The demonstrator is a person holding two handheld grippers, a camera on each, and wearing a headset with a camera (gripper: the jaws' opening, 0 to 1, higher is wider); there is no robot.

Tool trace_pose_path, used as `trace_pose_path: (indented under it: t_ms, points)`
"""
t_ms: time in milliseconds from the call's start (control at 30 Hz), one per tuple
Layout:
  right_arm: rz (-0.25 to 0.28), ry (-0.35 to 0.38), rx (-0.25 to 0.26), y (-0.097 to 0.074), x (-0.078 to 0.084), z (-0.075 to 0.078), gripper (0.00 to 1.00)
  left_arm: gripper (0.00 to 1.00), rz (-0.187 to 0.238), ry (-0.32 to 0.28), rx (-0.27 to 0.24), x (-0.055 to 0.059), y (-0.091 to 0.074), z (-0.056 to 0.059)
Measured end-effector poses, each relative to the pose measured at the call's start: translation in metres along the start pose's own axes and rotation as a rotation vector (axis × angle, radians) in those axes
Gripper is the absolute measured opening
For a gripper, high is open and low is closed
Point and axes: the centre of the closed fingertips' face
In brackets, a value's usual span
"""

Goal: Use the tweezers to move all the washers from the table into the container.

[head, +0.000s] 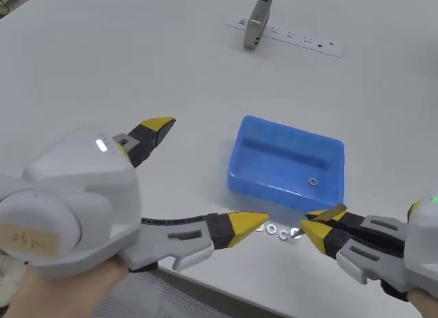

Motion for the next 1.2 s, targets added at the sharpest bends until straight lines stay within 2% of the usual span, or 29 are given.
trace_pose_path:
  t_ms: [233,300,500,633,733,867,1033,1200]
  points:
    - [0.072,-0.024,0.005,-0.017,-0.043,0.001,0.02,0.97,-0.004,-0.004,0.004,0.001,0.000,0.001]
    - [0.077,-0.037,0.016,-0.020,-0.053,0.004,0.02,0.97,-0.006,-0.004,0.003,0.001,0.000,0.000]
    - [0.102,-0.044,0.044,-0.023,-0.070,0.020,0.02,0.96,-0.006,-0.009,0.005,0.001,0.000,0.000]
    - [0.102,-0.024,0.064,-0.019,-0.070,0.036,0.02,0.95,-0.001,-0.013,0.003,0.000,0.000,0.000]
    - [0.127,0.027,0.096,-0.015,-0.070,0.056,0.02,0.95,0.000,-0.019,-0.001,0.000,0.000,-0.002]
    - [0.142,0.084,0.102,-0.008,-0.066,0.075,0.02,0.95,0.000,-0.021,-0.004,-0.001,0.000,-0.002]
    - [0.118,0.149,0.096,0.003,-0.051,0.088,0.02,0.94,0.002,-0.023,-0.009,-0.001,0.000,-0.004]
    - [0.108,0.190,0.079,0.012,-0.040,0.091,0.02,0.94,0.000,-0.025,-0.010,-0.001,0.000,-0.004]
Point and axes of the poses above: the centre of the closed fingertips' face, and the gripper's own axes: y roughly forward along the fingers, z roughly to its right, x roughly out of its underside, and after that the axes turned 12 degrees about -x, right-handed
